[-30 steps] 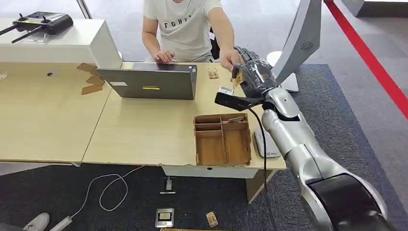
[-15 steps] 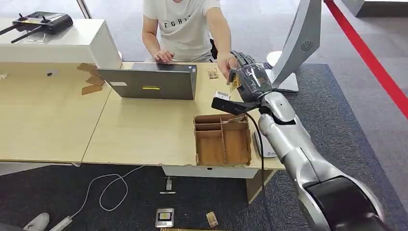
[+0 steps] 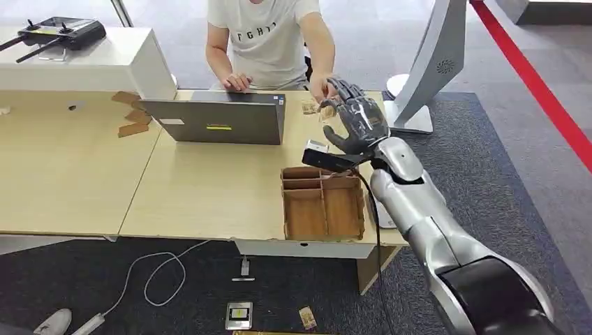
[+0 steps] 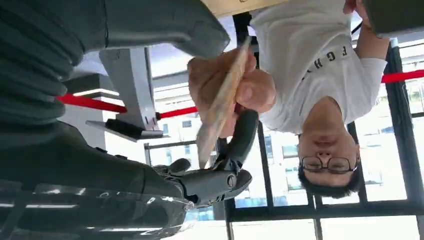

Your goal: Pass the card to the sensor for recognition and then transmit it.

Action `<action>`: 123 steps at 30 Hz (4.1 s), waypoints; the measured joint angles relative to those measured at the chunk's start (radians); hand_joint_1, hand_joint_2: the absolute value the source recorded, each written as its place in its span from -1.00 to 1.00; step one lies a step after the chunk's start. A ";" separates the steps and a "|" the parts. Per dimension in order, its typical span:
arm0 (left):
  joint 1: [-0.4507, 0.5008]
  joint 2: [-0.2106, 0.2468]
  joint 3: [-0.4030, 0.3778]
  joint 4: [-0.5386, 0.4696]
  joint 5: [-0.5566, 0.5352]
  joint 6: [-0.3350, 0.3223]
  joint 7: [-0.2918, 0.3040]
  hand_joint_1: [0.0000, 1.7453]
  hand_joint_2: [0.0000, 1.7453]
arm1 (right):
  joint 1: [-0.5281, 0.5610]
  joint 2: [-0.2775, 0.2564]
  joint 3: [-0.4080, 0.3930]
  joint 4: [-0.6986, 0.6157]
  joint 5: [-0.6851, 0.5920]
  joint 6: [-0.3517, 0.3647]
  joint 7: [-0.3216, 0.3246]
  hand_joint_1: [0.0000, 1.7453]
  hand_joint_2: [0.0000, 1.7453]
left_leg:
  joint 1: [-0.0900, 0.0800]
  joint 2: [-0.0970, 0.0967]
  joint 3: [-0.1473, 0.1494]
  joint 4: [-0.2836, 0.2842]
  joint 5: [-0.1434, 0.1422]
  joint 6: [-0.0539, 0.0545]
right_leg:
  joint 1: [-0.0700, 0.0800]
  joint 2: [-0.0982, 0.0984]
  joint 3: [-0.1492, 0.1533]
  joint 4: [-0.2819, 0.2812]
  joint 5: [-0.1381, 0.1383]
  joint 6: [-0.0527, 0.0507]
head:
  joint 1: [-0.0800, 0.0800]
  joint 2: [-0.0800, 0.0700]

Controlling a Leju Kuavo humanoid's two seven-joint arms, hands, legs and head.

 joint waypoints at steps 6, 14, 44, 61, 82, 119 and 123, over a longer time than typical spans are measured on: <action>0.004 0.000 0.000 0.000 0.003 0.000 0.000 -1.00 -1.00 | 0.000 -0.007 0.025 0.007 0.037 -0.027 0.034 -1.00 -1.00 | 0.000 0.000 0.000 0.000 0.000 0.000 | 0.000 0.000 0.000 0.000 0.000 0.000 | 0.000 0.000; 0.013 0.003 0.000 0.000 0.008 0.000 -0.003 -1.00 -1.00 | -0.002 -0.080 0.027 0.013 -0.064 -0.083 -0.018 -1.00 -1.00 | 0.000 0.000 0.000 0.000 0.000 0.000 | 0.000 0.000 0.000 0.000 0.000 0.000 | 0.000 0.000; 0.058 0.029 0.000 0.000 0.078 -0.011 -0.030 -1.00 -1.00 | 0.211 -0.411 -0.006 -0.788 -0.274 0.670 0.132 -1.00 -1.00 | 0.000 0.000 0.001 0.000 0.000 0.000 | -0.001 0.000 0.000 0.000 0.000 0.000 | 0.000 0.000; 0.057 0.032 0.002 0.000 0.098 -0.009 -0.024 -1.00 -1.00 | 0.451 -0.476 0.039 -1.147 -0.341 0.665 0.197 -1.00 1.00 | 0.000 0.000 0.001 0.000 0.000 0.000 | 0.000 0.000 0.001 0.000 0.000 0.000 | 0.000 0.000; 0.043 0.027 0.002 0.000 0.081 -0.009 -0.019 -1.00 -1.00 | 0.444 -0.456 0.127 -1.131 -0.335 0.654 0.235 -1.00 1.00 | 0.000 0.000 0.000 0.000 0.000 0.000 | 0.000 0.000 0.001 0.000 0.000 0.000 | 0.000 0.000; 0.020 0.024 0.001 0.000 0.079 -0.016 0.000 -1.00 -1.00 | 0.238 -0.250 0.278 -0.605 -0.223 0.547 0.146 -1.00 1.00 | 0.000 0.000 0.000 0.000 0.000 0.000 | 0.000 0.000 0.001 0.000 0.000 0.000 | 0.000 0.000; 0.012 0.024 0.001 0.000 0.072 -0.014 0.011 -1.00 -1.00 | 0.217 -0.222 0.279 -0.525 -0.215 0.508 0.127 -1.00 1.00 | 0.000 0.000 0.000 0.000 0.000 0.000 | 0.000 0.000 0.001 0.000 0.000 0.000 | 0.000 0.000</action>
